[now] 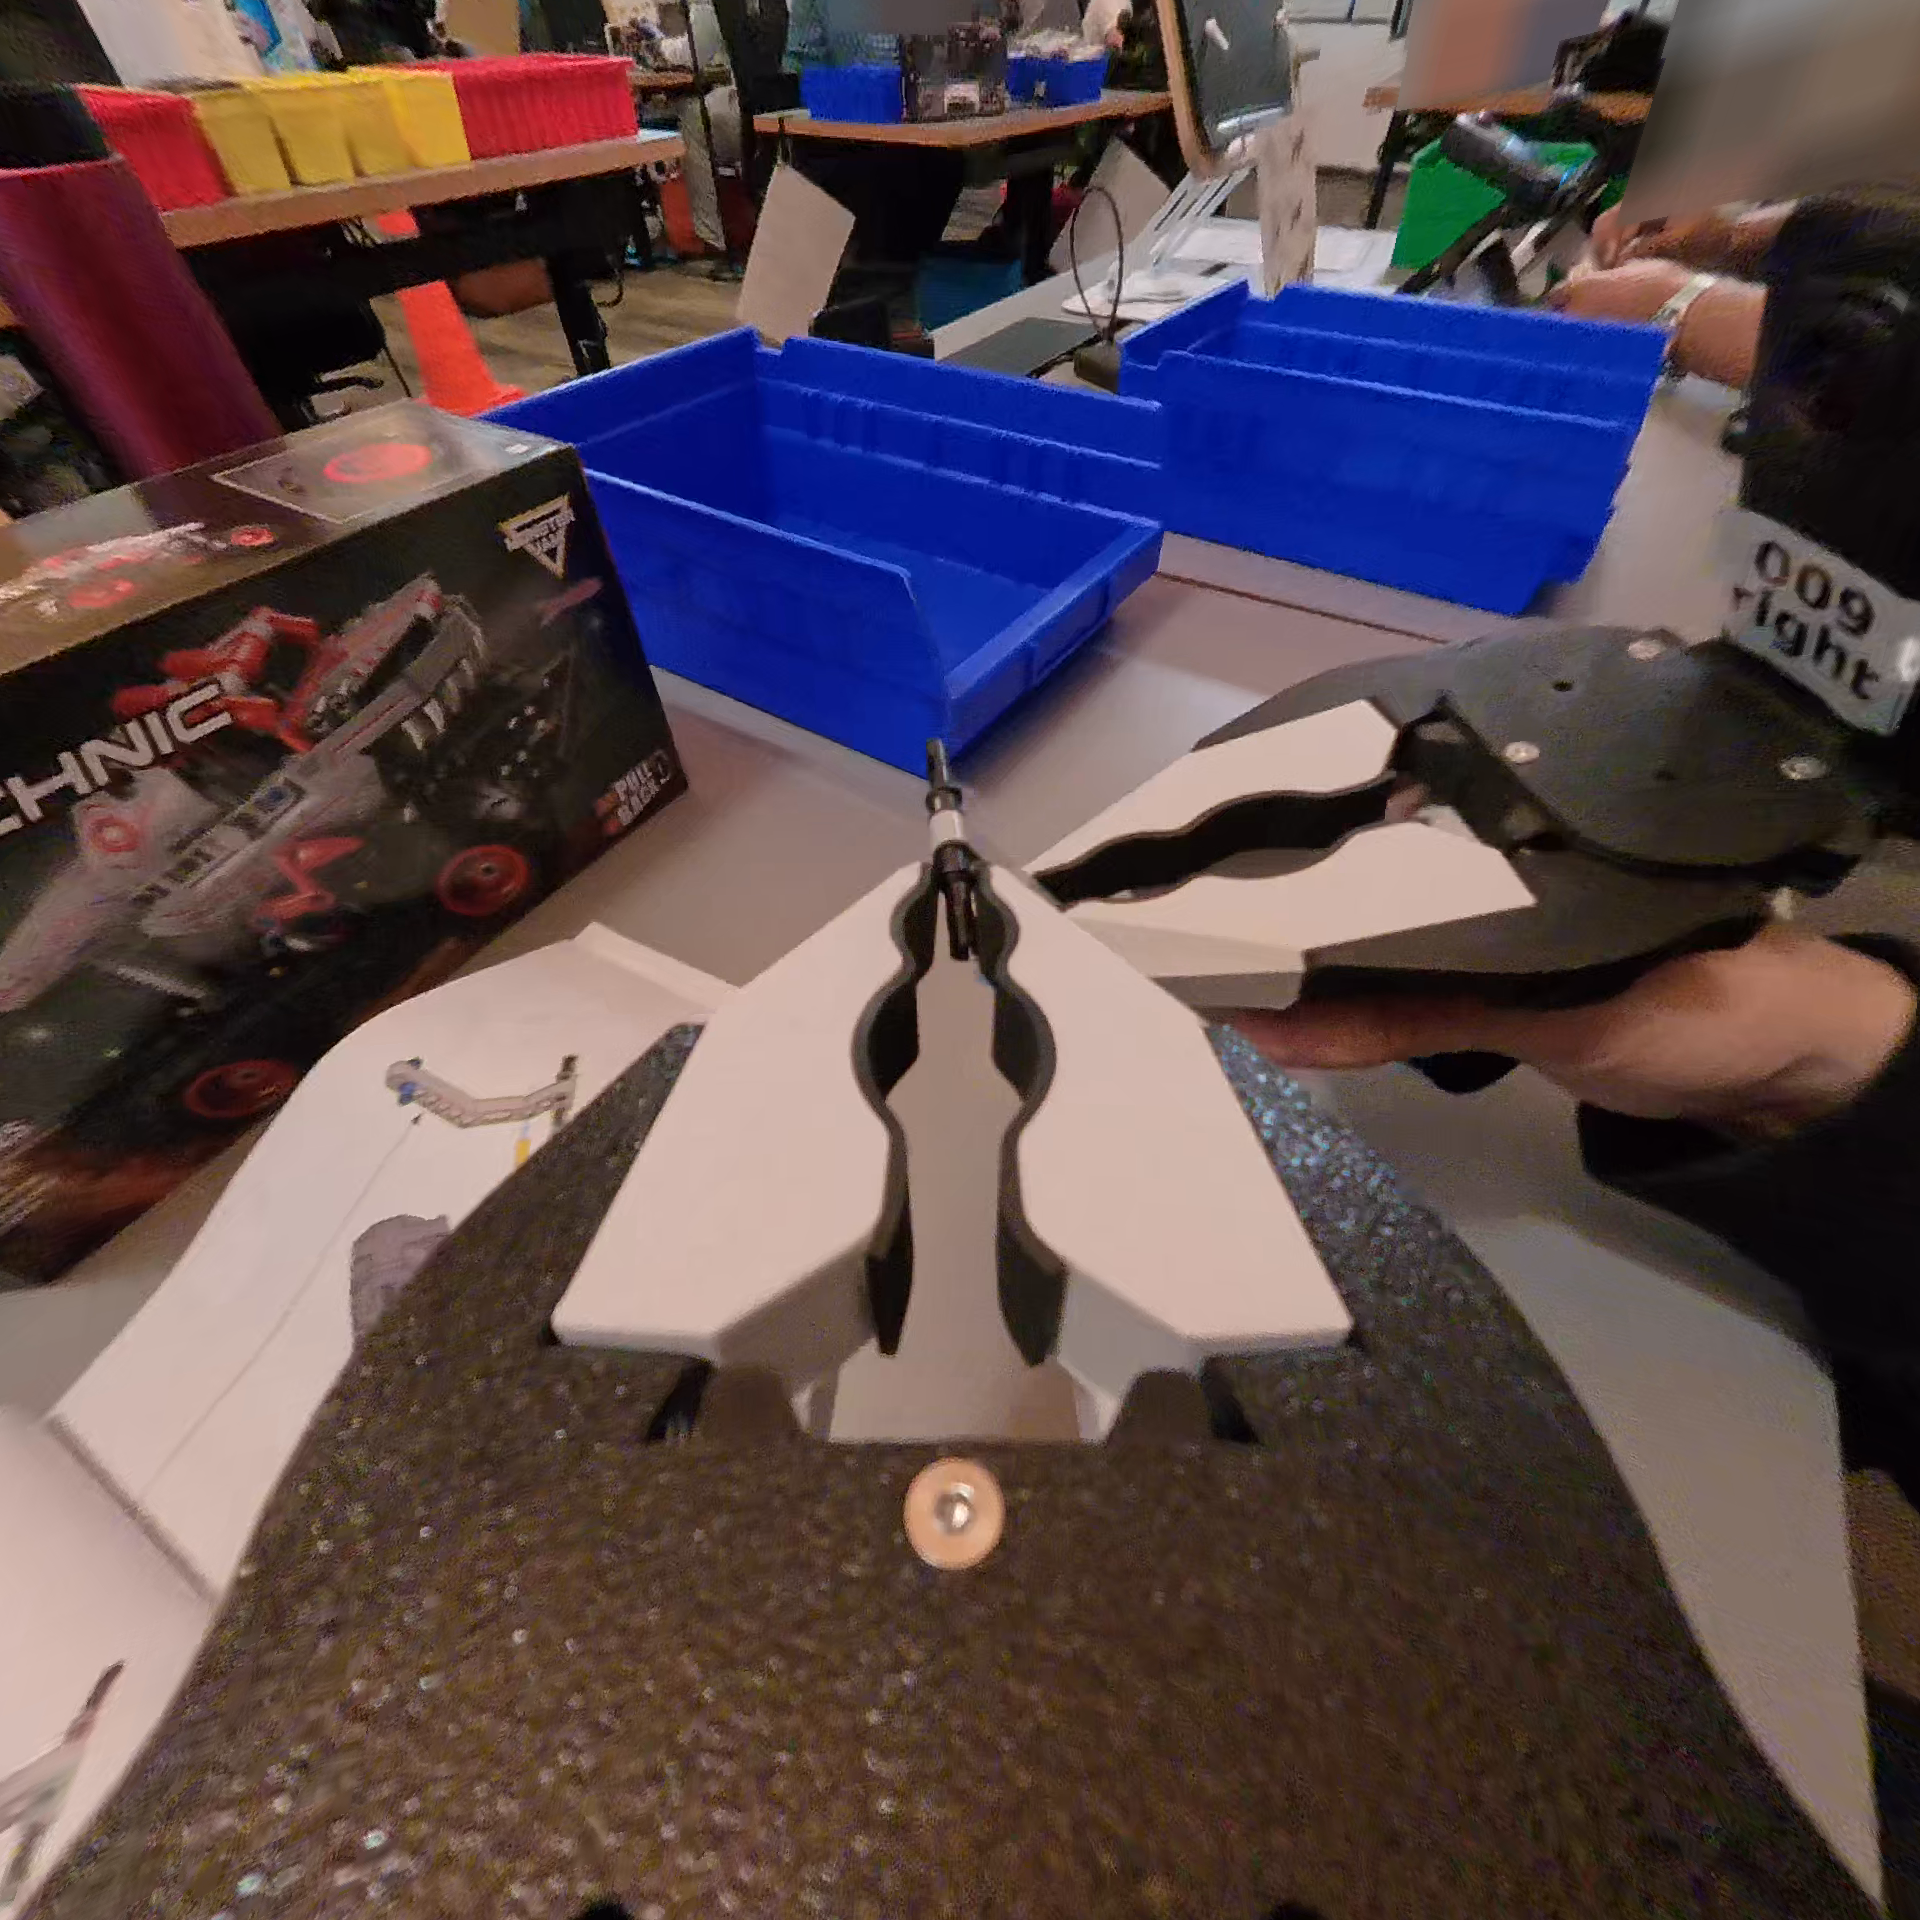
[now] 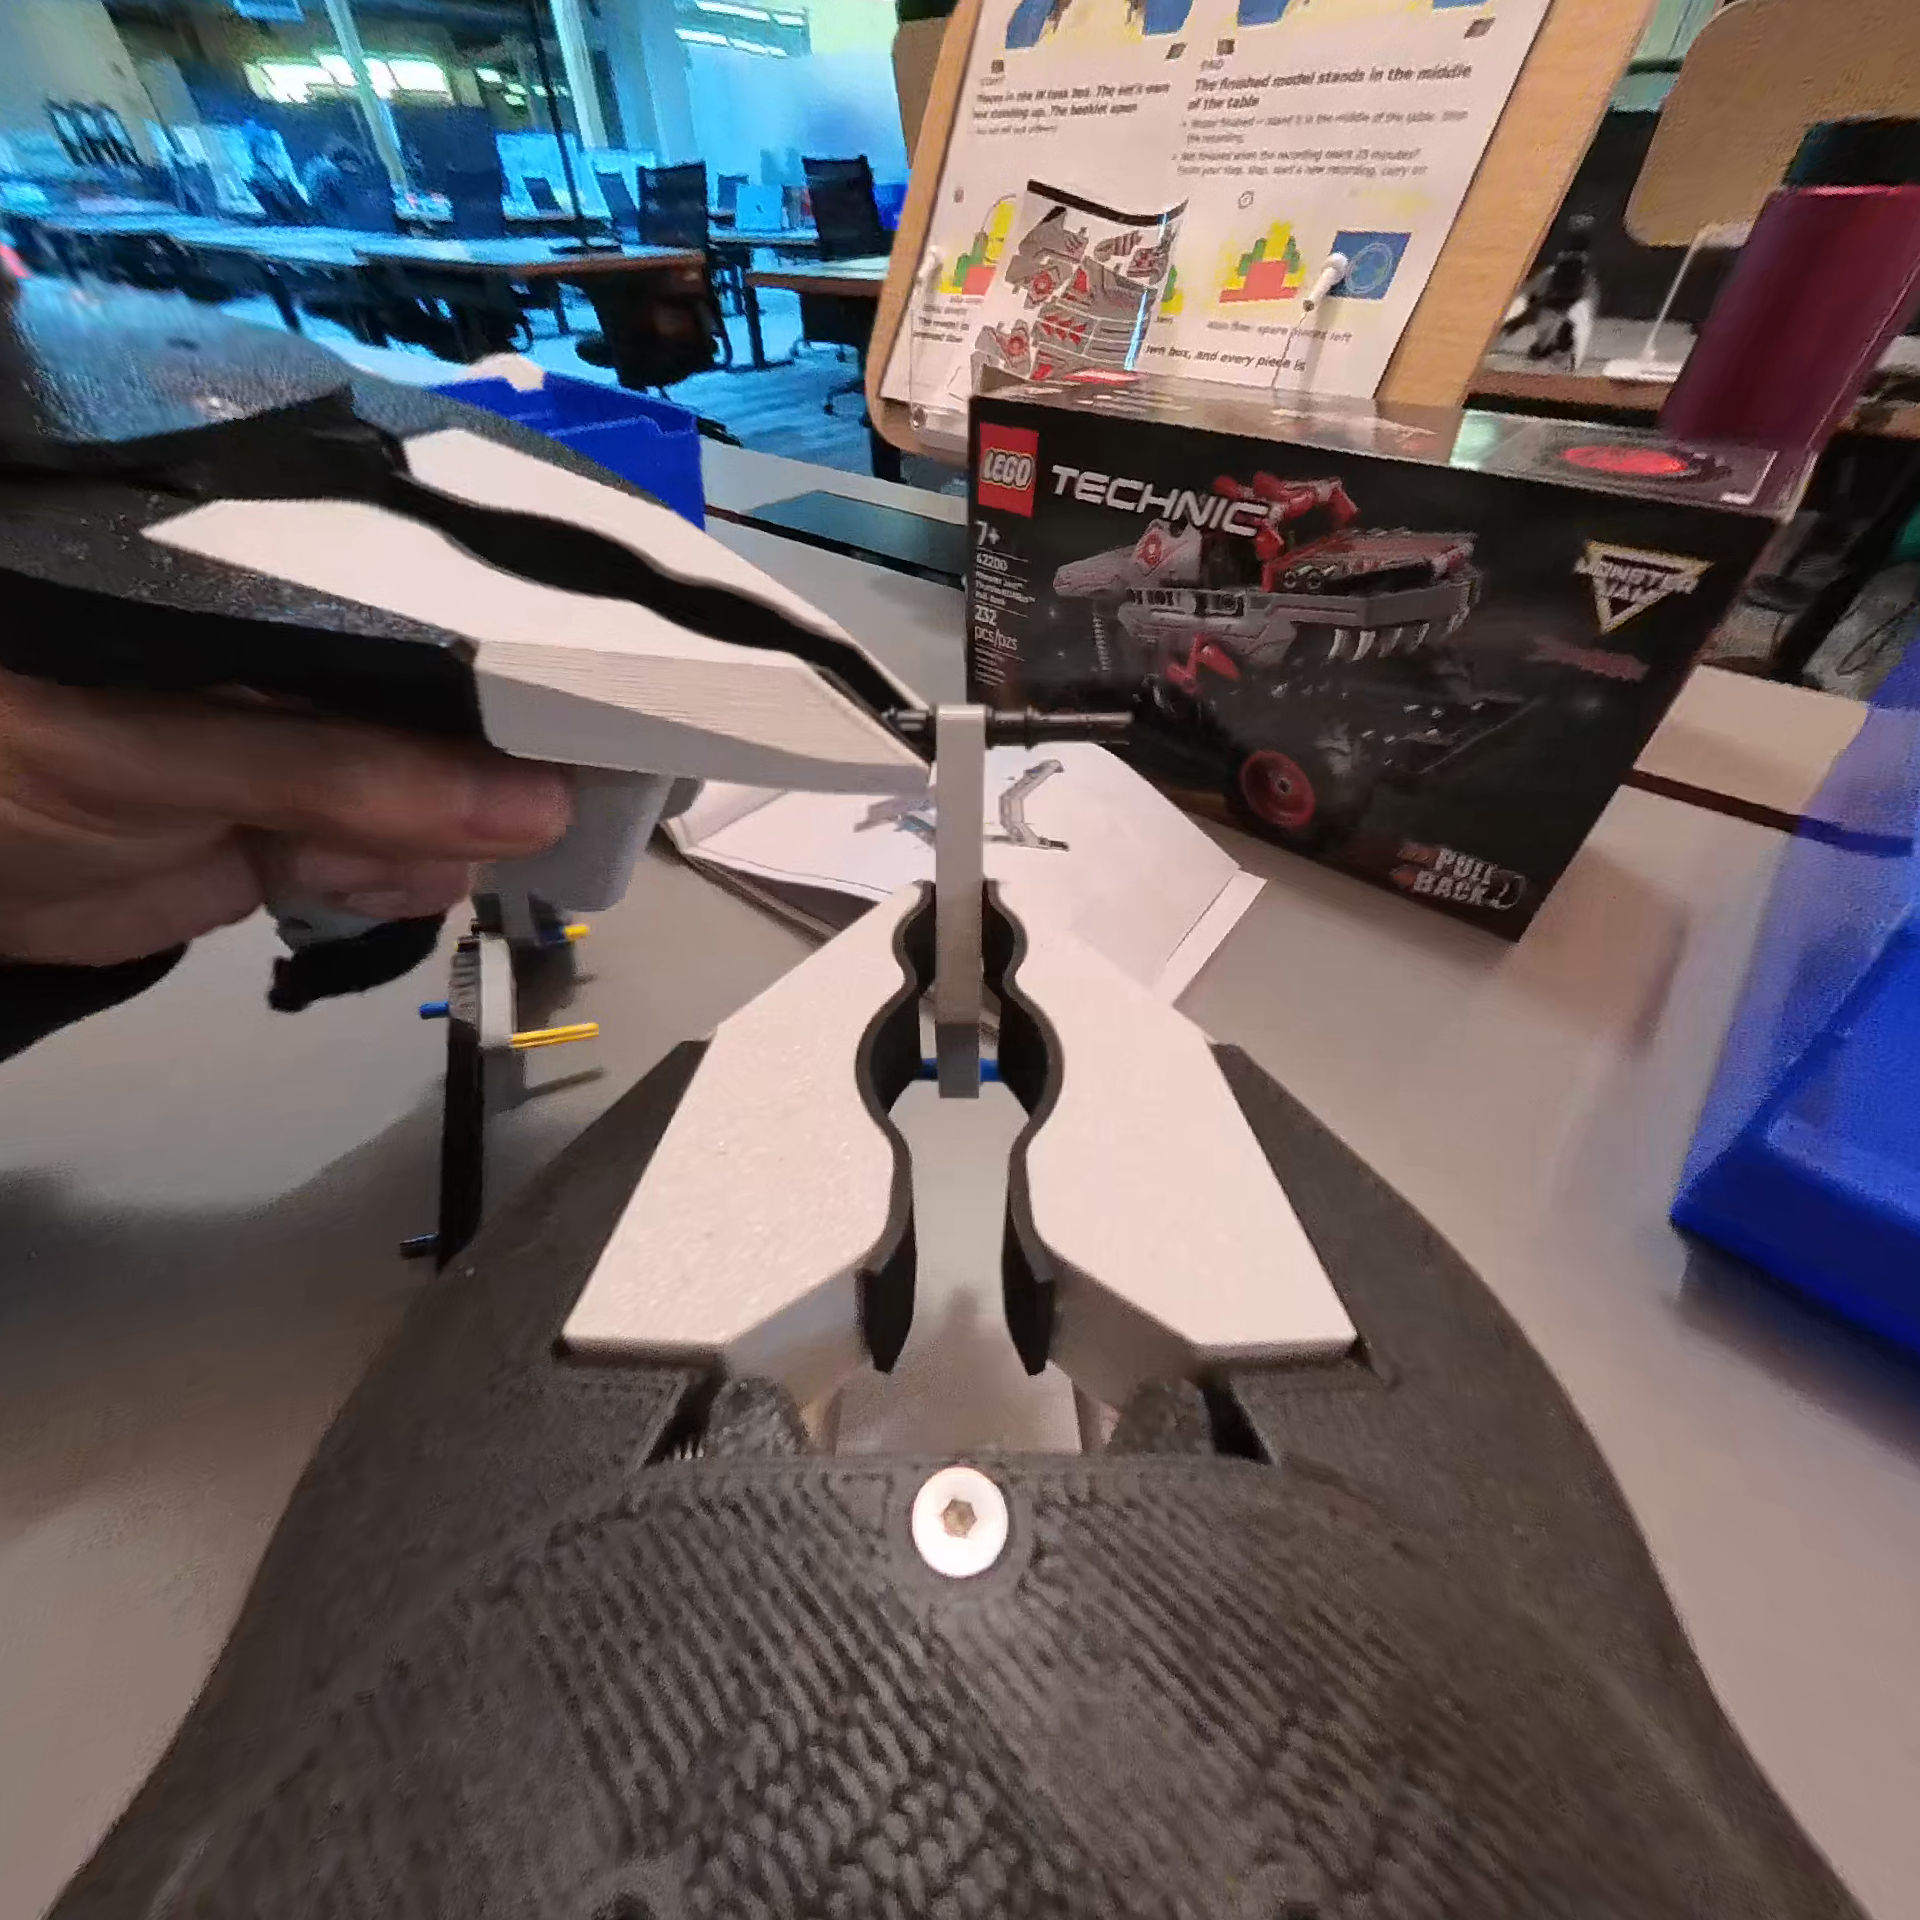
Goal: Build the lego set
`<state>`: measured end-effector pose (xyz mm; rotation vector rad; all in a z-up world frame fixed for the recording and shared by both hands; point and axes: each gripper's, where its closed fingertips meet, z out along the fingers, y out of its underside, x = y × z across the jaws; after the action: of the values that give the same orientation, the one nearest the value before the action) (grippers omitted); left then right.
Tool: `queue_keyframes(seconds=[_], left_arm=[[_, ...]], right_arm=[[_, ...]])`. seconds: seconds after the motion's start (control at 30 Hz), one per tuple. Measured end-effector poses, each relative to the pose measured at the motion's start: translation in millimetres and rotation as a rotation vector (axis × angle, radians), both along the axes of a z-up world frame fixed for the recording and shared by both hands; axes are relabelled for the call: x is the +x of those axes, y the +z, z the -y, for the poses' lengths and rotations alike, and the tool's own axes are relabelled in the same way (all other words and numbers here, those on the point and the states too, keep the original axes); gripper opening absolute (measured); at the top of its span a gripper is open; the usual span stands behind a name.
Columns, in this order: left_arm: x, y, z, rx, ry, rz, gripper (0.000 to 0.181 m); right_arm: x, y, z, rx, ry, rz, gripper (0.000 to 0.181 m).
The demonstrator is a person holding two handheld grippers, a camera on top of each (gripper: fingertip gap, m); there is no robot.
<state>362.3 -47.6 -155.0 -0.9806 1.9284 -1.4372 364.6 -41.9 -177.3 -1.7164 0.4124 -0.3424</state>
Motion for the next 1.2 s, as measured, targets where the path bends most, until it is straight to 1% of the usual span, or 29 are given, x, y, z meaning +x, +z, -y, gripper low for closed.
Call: queue_keyframes(seconds=[0.07, 0.13, 0.2, 0.23, 0.33, 0.4, 0.43, 0.53, 0.57, 0.63, 0.67, 0.73, 0.8, 0.83, 0.97, 1.03, 1.1, 1.13, 1.2], left_arm=[[-1.0, 0.4, 0.6, 0.017, -0.010, 0.012, 0.004], [-3.4, 0.7, 1.3, 0.017, -0.041, 0.009, 0.004], [-5.5, 2.4, 1.3, 0.019, -0.082, 0.023, 0.004], [-8.2, 2.6, 3.4, 0.022, -0.120, 0.030, 0.004], [-16.9, 1.3, 11.1, 0.044, -0.224, 0.045, 0.004], [-20.0, 2.8, 12.7, 0.060, -0.257, 0.067, 0.004], [-21.3, 3.6, 13.1, 0.072, -0.269, 0.081, 0.004], [-25.2, 7.4, 13.0, 0.091, -0.306, 0.110, 0.004], [-25.0, 9.0, 11.9, 0.092, -0.305, 0.116, 0.004], [-24.2, 11.7, 9.7, 0.098, -0.302, 0.127, 0.004], [-22.7, 13.2, 8.4, 0.099, -0.292, 0.128, 0.004], [-22.0, 15.1, 8.3, 0.087, -0.292, 0.111, 0.004], [-22.8, 16.3, 11.6, 0.042, -0.307, 0.063, 0.004], [-24.0, 15.5, 13.5, 0.023, -0.324, 0.034, 0.004], [-29.7, 16.9, 19.6, -0.090, -0.394, -0.069, 0.004], [-32.5, 19.9, 22.3, -0.135, -0.427, -0.095, 0.004], [-36.4, 20.6, 24.1, -0.144, -0.466, -0.113, 0.004], [-36.9, 20.0, 23.6, -0.134, -0.474, -0.113, 0.004], [-38.8, 18.5, 22.8, -0.108, -0.491, -0.104, 0.004]], right_arm=[[-2.0, -0.2, -0.3, -0.007, 0.015, 0.005, 0.005], [-9.6, 1.7, 1.3, 0.032, 0.085, 0.002, 0.010], [-16.4, 9.1, 5.8, 0.133, 0.159, -0.058, 0.022], [-16.3, 15.3, 9.2, 0.198, 0.174, -0.093, 0.022], [-15.3, 32.2, 16.9, 0.376, 0.205, -0.169, 0.006], [-22.8, 28.8, 14.1, 0.388, 0.274, -0.232, 0.009], [-25.3, 26.7, 13.1, 0.386, 0.295, -0.253, 0.008], [-29.9, 29.2, 13.0, 0.423, 0.337, -0.266, 0.008], [-29.1, 28.7, 13.0, 0.429, 0.337, -0.283, 0.009], [-24.7, 26.8, 14.5, 0.443, 0.318, -0.308, 0.020], [-22.5, 26.2, 15.9, 0.456, 0.310, -0.332, 0.019], [-17.9, 27.7, 19.2, 0.500, 0.302, -0.385, 0.020], [-20.5, 32.7, 20.5, 0.551, 0.335, -0.423, 0.017], [-20.3, 33.1, 20.4, 0.562, 0.339, -0.440, 0.019], [-29.4, 34.6, 19.8, 0.595, 0.420, -0.502, 0.021], [-33.4, 38.9, 21.5, 0.643, 0.471, -0.538, 0.019], [-38.9, 43.4, 22.4, 0.677, 0.526, -0.555, 0.015], [-42.3, 46.0, 22.6, 0.689, 0.554, -0.549, 0.006], [-38.8, 49.1, 21.4, 0.714, 0.527, -0.529, 0.007]])
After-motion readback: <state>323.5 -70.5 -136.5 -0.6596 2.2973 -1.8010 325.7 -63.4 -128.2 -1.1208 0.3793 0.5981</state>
